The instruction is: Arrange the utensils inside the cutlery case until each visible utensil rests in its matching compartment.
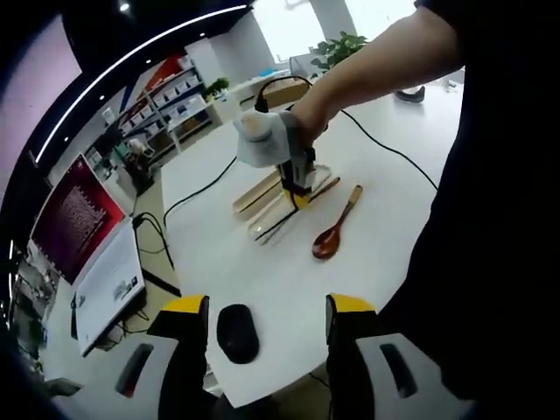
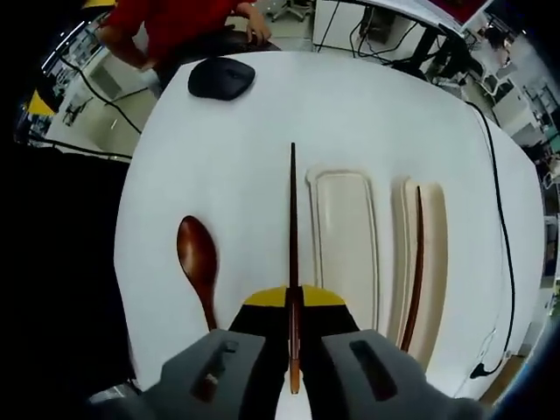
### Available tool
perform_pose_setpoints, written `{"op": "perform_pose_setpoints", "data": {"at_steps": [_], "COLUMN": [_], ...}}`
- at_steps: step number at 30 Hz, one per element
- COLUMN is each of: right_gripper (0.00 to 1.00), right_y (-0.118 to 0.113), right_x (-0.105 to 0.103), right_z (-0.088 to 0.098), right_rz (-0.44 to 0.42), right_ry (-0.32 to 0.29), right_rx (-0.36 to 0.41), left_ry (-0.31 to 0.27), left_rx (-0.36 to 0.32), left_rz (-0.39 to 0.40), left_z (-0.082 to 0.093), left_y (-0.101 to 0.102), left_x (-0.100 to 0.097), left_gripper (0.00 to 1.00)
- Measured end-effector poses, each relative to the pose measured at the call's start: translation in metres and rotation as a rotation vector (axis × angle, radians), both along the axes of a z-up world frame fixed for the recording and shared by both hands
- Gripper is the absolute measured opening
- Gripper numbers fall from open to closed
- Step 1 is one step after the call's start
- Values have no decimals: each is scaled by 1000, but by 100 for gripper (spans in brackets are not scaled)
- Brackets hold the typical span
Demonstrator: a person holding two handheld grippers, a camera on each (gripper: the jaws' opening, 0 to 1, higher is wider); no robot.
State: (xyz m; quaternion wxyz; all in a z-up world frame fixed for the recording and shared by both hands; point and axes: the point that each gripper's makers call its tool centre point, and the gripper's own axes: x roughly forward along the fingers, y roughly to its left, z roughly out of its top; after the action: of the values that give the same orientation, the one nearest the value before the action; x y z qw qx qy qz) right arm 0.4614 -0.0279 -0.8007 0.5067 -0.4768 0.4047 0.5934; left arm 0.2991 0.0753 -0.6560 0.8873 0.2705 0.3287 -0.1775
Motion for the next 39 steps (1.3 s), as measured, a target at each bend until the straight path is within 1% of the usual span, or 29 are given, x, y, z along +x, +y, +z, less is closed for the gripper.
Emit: {"op": "perform_pose_setpoints", "data": {"at_steps": [8,13,16,20,26,30,37,39], "right_gripper": [0,0,0,0,0,0,0,0], "right_y": [-3,-5,-7,-11,-16,-19,-22,-23], "right_x": [4,14,18,22,33,35,44,47], "right_z": [7,17,19,21,25,29,33,35], "right_rz": [-21,-33,-38,-40,-51,-52,-55,-60], "right_ry": [1,-17,-20,-30,-42,-52,-62,-66], "right_rx": [0,4,5,4,8,8,3,11], "left_ry": [1,1,-2,5,7,6,12,13], "left_rx": [4,7,5,9,3,3,1,-4], "left_rz": [0,-8,-9,-8,-16,-18,-13,-10], "left_z": [1,2,3,0,-1,-1,-6,-7], "left_y": [3,2,1,2,-2,-3,-2,-2], "left_x": [-1,1,1,1,3,5,4,4], "left_gripper": [55,55,55,55,55,55,55,55]}}
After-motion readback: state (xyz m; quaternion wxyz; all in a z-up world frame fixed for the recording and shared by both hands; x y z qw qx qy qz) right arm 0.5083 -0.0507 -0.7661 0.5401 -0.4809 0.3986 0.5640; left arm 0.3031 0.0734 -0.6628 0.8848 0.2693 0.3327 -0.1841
